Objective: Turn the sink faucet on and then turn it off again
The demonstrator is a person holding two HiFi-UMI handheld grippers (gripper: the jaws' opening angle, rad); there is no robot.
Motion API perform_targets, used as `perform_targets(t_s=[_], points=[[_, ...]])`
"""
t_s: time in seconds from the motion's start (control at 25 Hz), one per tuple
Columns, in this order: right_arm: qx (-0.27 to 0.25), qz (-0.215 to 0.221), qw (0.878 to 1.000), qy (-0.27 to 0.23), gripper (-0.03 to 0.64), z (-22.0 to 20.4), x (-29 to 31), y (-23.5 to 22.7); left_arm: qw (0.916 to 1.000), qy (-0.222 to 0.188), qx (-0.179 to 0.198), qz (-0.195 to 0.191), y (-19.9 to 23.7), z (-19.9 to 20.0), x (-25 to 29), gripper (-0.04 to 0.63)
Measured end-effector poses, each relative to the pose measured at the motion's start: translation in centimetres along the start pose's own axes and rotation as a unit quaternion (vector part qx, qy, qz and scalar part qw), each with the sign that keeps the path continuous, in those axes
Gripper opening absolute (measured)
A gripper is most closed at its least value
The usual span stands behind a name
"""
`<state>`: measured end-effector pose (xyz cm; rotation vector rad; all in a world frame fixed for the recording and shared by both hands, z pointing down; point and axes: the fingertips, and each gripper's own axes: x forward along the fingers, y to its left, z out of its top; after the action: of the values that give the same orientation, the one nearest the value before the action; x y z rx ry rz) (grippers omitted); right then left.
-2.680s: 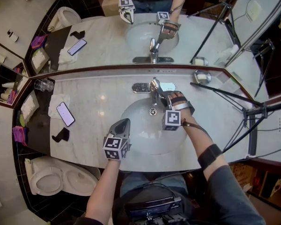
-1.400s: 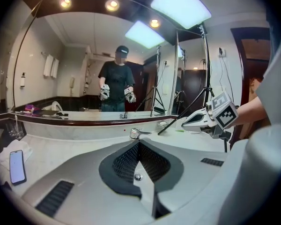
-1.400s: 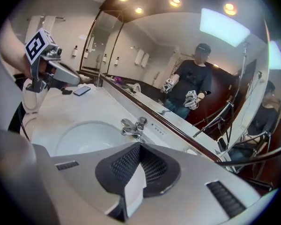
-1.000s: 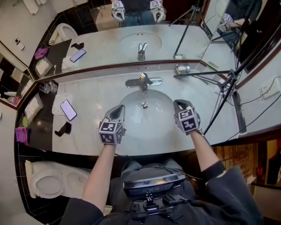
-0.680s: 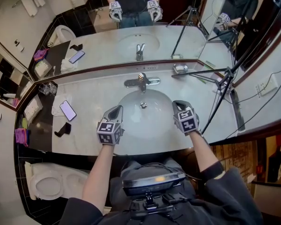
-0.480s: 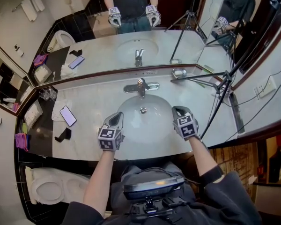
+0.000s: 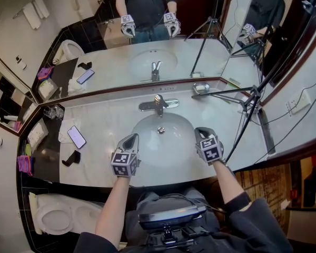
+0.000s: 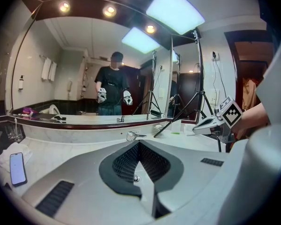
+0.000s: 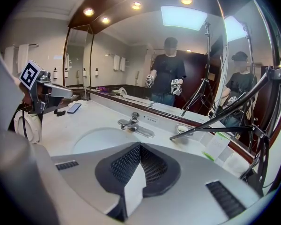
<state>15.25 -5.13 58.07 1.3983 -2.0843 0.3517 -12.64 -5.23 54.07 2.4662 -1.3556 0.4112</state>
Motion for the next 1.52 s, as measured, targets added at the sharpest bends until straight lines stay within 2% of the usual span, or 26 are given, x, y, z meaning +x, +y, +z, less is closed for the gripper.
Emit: perform_targets(t_s=[0.32, 0.44, 0.6, 0.72, 0.88, 1.0, 1.12, 1.24, 1.32, 1.52], points=[[-0.001, -0.002, 1.000, 0.005, 0.025, -0.3, 1.4, 0.0, 1.0000, 0.004, -0.003, 0.004, 0.4, -0.4, 0.8, -0.012], [0.003, 0.009, 1.000, 0.006, 0.080, -0.1, 2.5, 0.2, 1.0000, 0.006, -0.004, 0.005, 0.5, -0.5, 1.5, -0.012], [0.018, 0.031, 0.999, 0.008, 0.116, 0.3, 4.3, 0.9, 0.9999, 0.013, -0.005, 0.006, 0.7, -0.9, 2.2, -0.012], [0.038, 0.052, 0.998, 0.009, 0.166, 0.4, 6.1, 1.5, 0.9998, 0.016, -0.007, 0.006, 1.0, -1.1, 2.9, -0.012], [0.091, 0.084, 0.992, -0.001, 0.212, 1.0, 8.9, 2.2, 0.9998, 0.019, -0.008, 0.007, 1.5, -1.2, 3.8, -0.012], [0.135, 0.104, 0.985, -0.005, 0.222, 2.0, 10.8, 2.4, 0.9997, 0.021, -0.006, 0.009, 2.0, -1.2, 4.6, -0.012], [0.194, 0.125, 0.973, -0.012, 0.265, 3.1, 13.0, 2.4, 0.9996, 0.026, -0.007, 0.011, 2.5, -1.4, 5.2, -0.012], [0.280, 0.157, 0.947, -0.022, 0.304, 4.2, 15.2, 2.6, 0.9994, 0.032, -0.007, 0.011, 2.8, -1.7, 5.5, -0.012], [0.321, 0.176, 0.930, -0.027, 0.304, 4.9, 16.7, 2.7, 0.9993, 0.036, -0.005, 0.012, 3.0, -1.9, 5.6, -0.012], [0.385, 0.208, 0.898, -0.035, 0.299, 5.9, 20.2, 2.5, 0.9987, 0.047, 0.002, 0.018, 3.5, -2.4, 6.0, -0.012]])
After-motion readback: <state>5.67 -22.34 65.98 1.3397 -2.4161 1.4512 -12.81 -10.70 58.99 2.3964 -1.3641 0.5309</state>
